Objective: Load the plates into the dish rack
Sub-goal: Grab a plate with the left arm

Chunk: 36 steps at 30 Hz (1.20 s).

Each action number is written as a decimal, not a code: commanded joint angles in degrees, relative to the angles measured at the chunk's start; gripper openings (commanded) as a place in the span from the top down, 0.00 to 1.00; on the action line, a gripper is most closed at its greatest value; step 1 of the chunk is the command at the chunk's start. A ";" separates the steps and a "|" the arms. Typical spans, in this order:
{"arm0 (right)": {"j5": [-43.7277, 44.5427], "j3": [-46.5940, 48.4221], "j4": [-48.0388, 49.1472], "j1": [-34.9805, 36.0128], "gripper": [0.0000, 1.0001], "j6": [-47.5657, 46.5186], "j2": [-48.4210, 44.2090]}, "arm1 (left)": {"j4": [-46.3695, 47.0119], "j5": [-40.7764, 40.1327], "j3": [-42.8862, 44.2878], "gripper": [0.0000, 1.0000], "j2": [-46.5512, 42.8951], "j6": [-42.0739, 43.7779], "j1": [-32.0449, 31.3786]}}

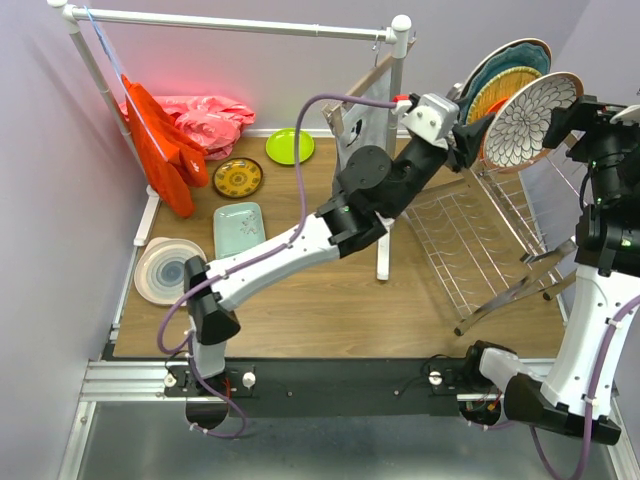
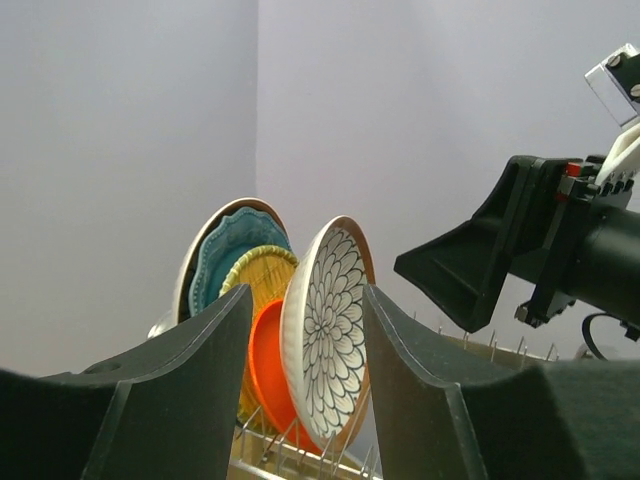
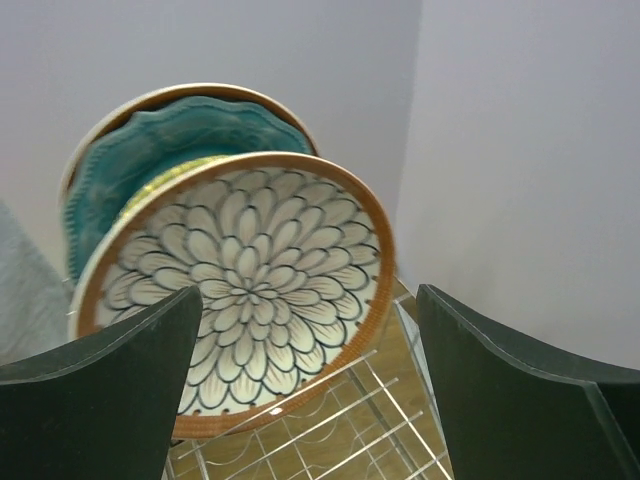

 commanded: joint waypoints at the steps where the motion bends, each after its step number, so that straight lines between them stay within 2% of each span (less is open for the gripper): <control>1: -12.94 4.68 0.63 0.01 0.04 -5.09 -0.17 | -9.40 0.22 -3.06 0.43 -9.32 -0.18 0.61; 8: -32.54 7.23 0.45 0.01 0.04 -6.42 1.59 | -21.62 -5.22 -14.65 0.42 -24.59 -5.63 1.66; 13: -52.57 7.59 0.45 0.01 0.04 -7.21 2.11 | -26.73 -9.01 -30.64 0.41 -35.59 -15.37 4.30; 15: -61.25 6.02 0.54 0.01 0.04 -8.00 1.85 | -27.69 -9.10 -37.47 0.41 -40.43 -20.56 6.40; 18: -69.00 3.99 0.54 0.01 0.05 -8.09 1.15 | -28.22 -7.70 -44.78 0.41 -44.57 -25.22 9.82; 21: -73.15 1.35 0.63 0.01 0.05 -7.04 0.80 | -29.88 -4.90 -49.19 0.41 -45.36 -26.46 14.30; 27: -73.35 -1.37 0.37 1.93 0.04 -5.19 1.94 | -27.88 3.71 -59.02 0.41 -45.01 -29.80 25.38; 29: -70.02 -1.73 -3.30 7.81 0.04 -7.29 2.64 | -27.61 5.22 -61.24 0.41 -44.93 -30.94 29.86; 30: -64.26 -0.51 -6.81 11.05 0.05 -10.00 4.12 | -26.83 6.70 -63.34 0.41 -45.10 -30.86 31.62; 31: -60.55 0.46 -13.63 19.87 0.07 -15.33 5.35 | -26.90 7.15 -64.23 0.41 -45.01 -31.29 33.11; 32: -56.77 0.99 -15.18 24.31 0.08 -16.34 6.06 | -26.91 7.85 -64.93 0.41 -45.27 -31.38 36.44; 36: -51.83 -2.26 -13.42 28.65 0.09 -16.25 6.77 | -27.25 11.10 -68.01 0.41 -44.58 -29.81 43.75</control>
